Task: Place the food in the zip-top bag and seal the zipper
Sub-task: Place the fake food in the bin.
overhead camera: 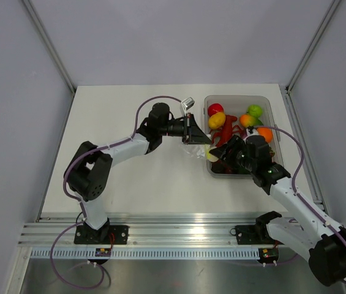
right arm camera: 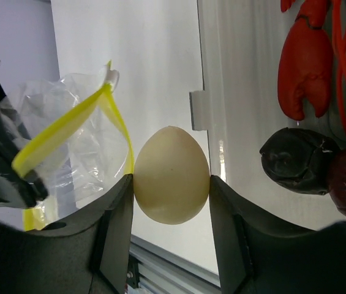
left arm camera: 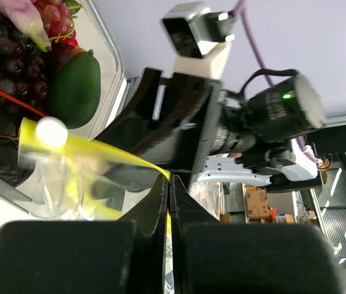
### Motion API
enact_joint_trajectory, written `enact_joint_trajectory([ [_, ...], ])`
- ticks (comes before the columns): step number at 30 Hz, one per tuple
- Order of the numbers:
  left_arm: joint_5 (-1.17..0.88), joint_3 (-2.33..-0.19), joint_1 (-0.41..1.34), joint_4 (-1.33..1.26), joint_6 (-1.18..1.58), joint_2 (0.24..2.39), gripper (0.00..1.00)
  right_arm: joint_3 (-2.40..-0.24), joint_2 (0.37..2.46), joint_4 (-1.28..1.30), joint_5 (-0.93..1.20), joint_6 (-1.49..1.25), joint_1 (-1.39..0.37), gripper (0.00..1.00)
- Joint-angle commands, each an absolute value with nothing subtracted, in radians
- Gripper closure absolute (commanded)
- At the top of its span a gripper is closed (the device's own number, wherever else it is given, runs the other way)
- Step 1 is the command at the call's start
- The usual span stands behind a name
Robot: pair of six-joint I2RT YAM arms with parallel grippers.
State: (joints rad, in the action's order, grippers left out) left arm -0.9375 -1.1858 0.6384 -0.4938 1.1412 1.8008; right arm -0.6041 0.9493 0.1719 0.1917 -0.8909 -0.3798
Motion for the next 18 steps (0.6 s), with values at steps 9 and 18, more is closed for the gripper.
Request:
enact_joint_trajectory([
  [9,-0.876,-1.285,0.624,-0.088,0.730,1.747,1.00,-0.817,1.015,0.462,0.006,-0.724,-0.330,0.55],
  [18,-0.818,-1.282,0.621,-0.002,0.647,1.718,1.00,-0.887,1.245,0.508,-0.086,-0.626,-0.331,0.50],
])
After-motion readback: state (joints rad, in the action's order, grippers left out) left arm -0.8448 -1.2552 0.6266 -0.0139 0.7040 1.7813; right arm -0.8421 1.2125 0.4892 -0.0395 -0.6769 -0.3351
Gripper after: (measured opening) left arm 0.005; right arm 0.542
